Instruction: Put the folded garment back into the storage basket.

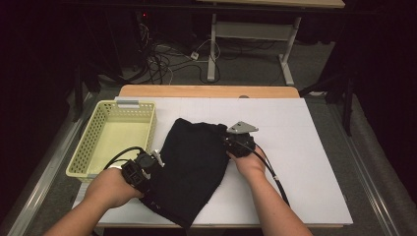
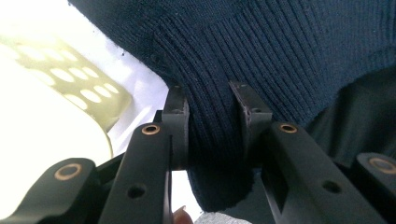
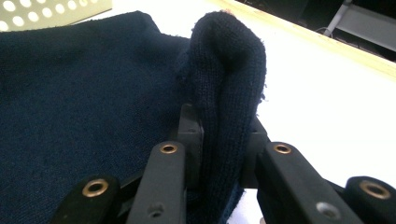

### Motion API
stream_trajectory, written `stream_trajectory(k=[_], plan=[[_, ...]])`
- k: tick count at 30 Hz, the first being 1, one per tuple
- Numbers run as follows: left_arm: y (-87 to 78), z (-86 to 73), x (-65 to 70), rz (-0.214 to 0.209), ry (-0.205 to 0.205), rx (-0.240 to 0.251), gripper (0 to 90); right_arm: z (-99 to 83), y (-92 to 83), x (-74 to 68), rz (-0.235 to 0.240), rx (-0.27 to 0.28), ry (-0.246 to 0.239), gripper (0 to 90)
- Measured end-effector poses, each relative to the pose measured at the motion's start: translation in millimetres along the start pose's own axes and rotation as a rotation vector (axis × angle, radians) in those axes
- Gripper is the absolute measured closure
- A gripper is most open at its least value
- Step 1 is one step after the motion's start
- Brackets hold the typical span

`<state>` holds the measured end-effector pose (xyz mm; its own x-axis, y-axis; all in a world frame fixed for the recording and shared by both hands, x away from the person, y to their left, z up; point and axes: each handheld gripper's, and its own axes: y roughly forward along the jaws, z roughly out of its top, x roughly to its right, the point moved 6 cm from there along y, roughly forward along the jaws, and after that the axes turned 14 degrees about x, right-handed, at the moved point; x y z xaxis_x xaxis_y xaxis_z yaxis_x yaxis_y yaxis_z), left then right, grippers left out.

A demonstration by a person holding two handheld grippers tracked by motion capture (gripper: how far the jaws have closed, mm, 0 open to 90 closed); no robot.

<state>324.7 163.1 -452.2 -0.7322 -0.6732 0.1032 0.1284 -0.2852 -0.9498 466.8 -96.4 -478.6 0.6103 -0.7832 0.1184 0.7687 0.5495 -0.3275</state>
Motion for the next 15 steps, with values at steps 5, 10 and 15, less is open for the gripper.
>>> stream_trajectory(k=[5,10,15], plan=[[-2.2,1.4,-0.3,-0.005,0.0,-0.002,68.7,4.5,-2.6,-1.0,-0.001,0.014,0.002,77.8],[-4.6,3.3,0.2,-0.002,0.002,-0.014,68.7,13.2,-7.4,-2.3,-0.001,0.035,0.003,77.8],[-12.1,6.1,-0.2,0.002,0.008,-0.014,68.7,23.0,-11.6,-3.1,0.002,0.049,0.004,77.7]])
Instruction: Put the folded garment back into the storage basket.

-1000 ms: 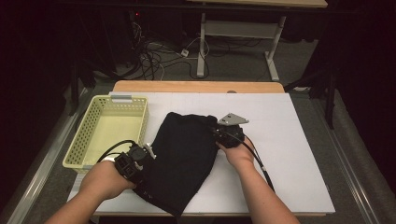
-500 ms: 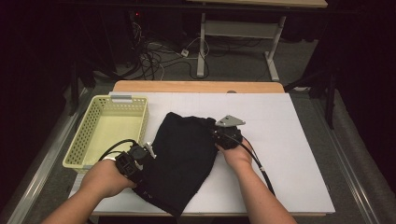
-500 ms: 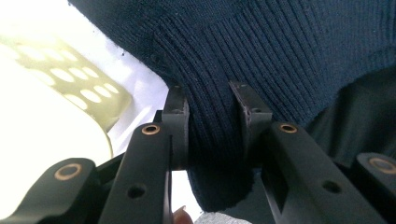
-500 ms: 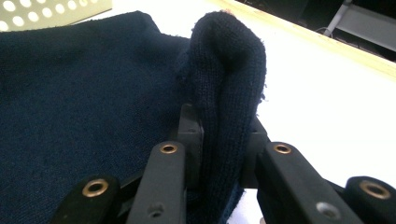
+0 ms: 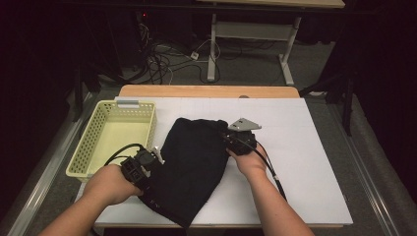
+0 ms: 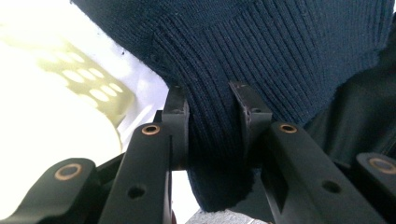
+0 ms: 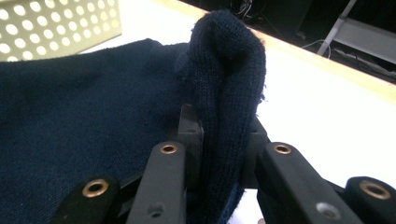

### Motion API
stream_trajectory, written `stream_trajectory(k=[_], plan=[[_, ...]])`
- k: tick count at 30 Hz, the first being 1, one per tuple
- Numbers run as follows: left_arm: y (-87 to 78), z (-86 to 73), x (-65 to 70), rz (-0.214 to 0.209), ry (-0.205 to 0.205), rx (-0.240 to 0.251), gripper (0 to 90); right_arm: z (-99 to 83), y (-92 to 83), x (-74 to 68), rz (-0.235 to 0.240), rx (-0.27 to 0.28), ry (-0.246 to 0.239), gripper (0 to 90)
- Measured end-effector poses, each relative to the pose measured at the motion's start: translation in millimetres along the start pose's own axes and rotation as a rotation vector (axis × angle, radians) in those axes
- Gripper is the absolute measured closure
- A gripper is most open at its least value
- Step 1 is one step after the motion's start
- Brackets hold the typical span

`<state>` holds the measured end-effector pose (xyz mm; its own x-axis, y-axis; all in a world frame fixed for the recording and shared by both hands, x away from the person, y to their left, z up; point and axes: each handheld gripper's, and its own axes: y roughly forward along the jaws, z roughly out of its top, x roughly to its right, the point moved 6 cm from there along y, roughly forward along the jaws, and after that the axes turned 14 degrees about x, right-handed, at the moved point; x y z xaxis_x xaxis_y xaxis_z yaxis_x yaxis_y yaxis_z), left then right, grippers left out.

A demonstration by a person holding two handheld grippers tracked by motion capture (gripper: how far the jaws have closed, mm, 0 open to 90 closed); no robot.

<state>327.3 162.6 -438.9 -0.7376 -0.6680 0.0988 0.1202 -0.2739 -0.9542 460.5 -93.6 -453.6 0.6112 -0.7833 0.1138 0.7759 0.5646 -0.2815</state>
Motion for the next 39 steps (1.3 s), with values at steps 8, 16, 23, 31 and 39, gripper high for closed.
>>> stream_trajectory(k=[8,16,23,31,39], plan=[[-4.7,-0.8,-2.7,0.006,0.006,-0.009,68.7,4.7,-2.8,-3.7,0.004,0.021,0.002,77.4],[-6.7,0.9,-2.0,0.002,0.011,-0.018,68.7,5.0,-4.5,-6.0,0.005,0.027,0.008,77.5],[-20.4,5.8,-3.3,0.005,0.016,-0.016,68.7,17.4,-9.3,-5.1,0.002,0.047,-0.003,77.5],[-32.1,9.1,-8.4,0.02,0.015,-0.028,68.7,22.9,-8.2,-9.0,0.014,0.053,-0.022,77.6],[-48.2,16.7,-13.9,0.061,0.013,0.008,69.0,46.1,-10.9,-5.7,0.008,0.08,-0.041,77.7]])
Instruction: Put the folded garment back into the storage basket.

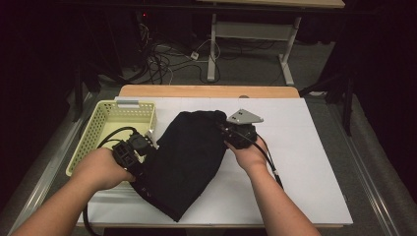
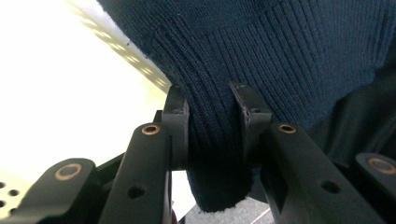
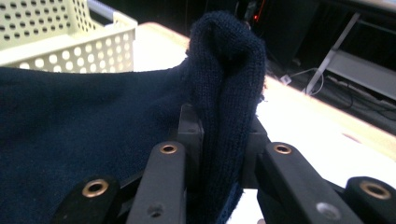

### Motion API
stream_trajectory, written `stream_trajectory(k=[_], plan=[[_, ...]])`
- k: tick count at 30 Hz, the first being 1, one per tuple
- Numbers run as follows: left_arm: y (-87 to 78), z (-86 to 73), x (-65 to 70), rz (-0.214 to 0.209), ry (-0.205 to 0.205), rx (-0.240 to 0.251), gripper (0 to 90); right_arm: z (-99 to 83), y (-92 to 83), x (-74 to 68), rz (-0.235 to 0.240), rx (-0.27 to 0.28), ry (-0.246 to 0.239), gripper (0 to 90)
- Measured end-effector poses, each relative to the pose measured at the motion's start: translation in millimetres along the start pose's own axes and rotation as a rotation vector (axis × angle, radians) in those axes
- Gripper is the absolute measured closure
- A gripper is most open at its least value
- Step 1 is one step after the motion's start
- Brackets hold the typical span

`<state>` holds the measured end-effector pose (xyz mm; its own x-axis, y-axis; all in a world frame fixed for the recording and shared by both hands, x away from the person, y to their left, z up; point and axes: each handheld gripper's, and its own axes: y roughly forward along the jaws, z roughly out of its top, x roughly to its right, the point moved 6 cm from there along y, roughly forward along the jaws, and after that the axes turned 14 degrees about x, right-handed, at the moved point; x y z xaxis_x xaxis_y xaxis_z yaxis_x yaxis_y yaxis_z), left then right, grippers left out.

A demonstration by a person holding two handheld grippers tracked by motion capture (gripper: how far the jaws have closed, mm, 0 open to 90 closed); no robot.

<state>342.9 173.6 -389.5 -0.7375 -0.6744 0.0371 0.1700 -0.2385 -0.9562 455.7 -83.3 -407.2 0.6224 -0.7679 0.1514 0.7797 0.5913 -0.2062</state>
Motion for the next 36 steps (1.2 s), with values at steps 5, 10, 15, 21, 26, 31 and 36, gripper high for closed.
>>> stream_trajectory(k=[5,10,15,21,26,31,36], plan=[[-15.2,2.6,-5.3,0.035,0.004,0.016,69.2,19.7,2.0,0.3,-0.004,0.025,-0.017,77.7],[-28.3,-2.6,-13.4,0.049,-0.017,0.022,69.2,34.2,10.3,-2.5,0.004,0.041,-0.02,77.7],[-35.4,-12.8,-21.6,0.061,-0.037,0.015,69.4,42.7,21.7,-13.0,0.02,0.053,-0.023,77.7],[-43.2,-25.9,-33.8,0.076,-0.07,0.022,69.4,55.9,35.2,-25.9,0.043,0.067,-0.029,77.7],[-48.4,-38.4,-44.9,0.078,-0.097,0.018,69.3,63.5,49.6,-34.3,0.061,0.073,-0.018,77.6],[-46.4,-52.1,-55.2,0.083,-0.12,0.002,69.3,62.6,65.9,-47.2,0.078,0.072,-0.023,77.6],[-44.2,-62.1,-62.7,0.085,-0.136,0.001,69.3,61.8,81.0,-57.2,0.093,0.07,-0.023,77.6]])
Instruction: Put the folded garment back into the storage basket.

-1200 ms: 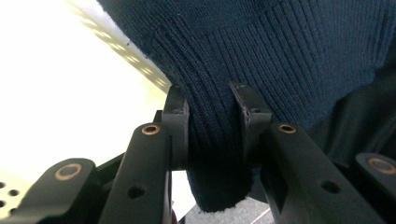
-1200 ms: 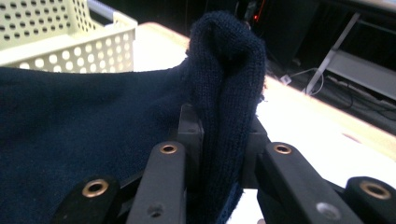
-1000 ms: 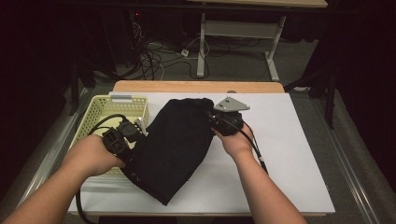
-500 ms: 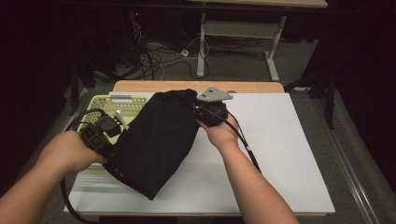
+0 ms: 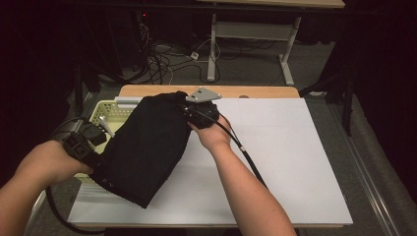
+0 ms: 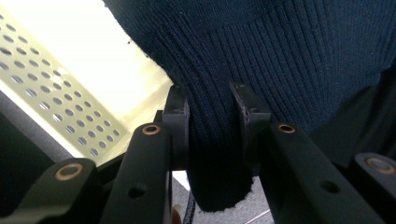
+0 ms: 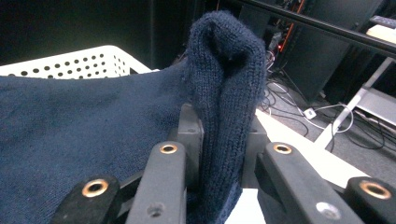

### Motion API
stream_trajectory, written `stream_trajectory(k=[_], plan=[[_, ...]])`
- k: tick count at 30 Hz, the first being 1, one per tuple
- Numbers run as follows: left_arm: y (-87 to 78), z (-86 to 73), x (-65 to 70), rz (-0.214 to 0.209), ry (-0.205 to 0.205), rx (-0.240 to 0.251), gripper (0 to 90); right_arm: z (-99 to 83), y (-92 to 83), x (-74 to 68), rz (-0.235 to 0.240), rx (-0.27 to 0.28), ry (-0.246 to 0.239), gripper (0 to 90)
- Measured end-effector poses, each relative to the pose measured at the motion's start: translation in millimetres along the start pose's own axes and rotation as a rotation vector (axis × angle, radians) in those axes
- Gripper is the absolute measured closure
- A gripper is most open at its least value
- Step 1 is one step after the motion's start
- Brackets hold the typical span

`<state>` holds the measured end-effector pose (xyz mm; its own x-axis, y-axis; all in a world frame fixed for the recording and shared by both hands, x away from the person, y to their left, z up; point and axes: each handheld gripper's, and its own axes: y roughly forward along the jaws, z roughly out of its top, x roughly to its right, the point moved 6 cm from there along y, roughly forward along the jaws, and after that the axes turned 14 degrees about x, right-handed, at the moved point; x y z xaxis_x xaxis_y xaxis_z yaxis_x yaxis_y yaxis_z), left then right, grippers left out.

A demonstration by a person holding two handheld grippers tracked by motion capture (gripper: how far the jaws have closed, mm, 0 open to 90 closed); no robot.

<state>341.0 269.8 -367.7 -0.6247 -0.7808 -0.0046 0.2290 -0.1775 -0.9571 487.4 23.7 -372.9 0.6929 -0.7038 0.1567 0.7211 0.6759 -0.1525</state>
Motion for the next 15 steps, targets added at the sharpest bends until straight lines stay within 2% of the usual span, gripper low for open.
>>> stream_trajectory(k=[6,8,15], plan=[[2.5,-5.6,-7.4,-0.001,-0.014,0.004,69.3,-1.2,12.8,-3.1,0.003,-0.008,-0.002,77.5],[4.9,-7.4,-9.4,0.005,-0.002,-0.005,69.3,-3.3,17.7,-4.8,0.005,-0.01,0.006,77.5],[10.3,-12.2,-15.2,-0.008,-0.019,-0.024,69.3,-12.4,31.1,-10.2,0.006,-0.034,0.006,77.6]])
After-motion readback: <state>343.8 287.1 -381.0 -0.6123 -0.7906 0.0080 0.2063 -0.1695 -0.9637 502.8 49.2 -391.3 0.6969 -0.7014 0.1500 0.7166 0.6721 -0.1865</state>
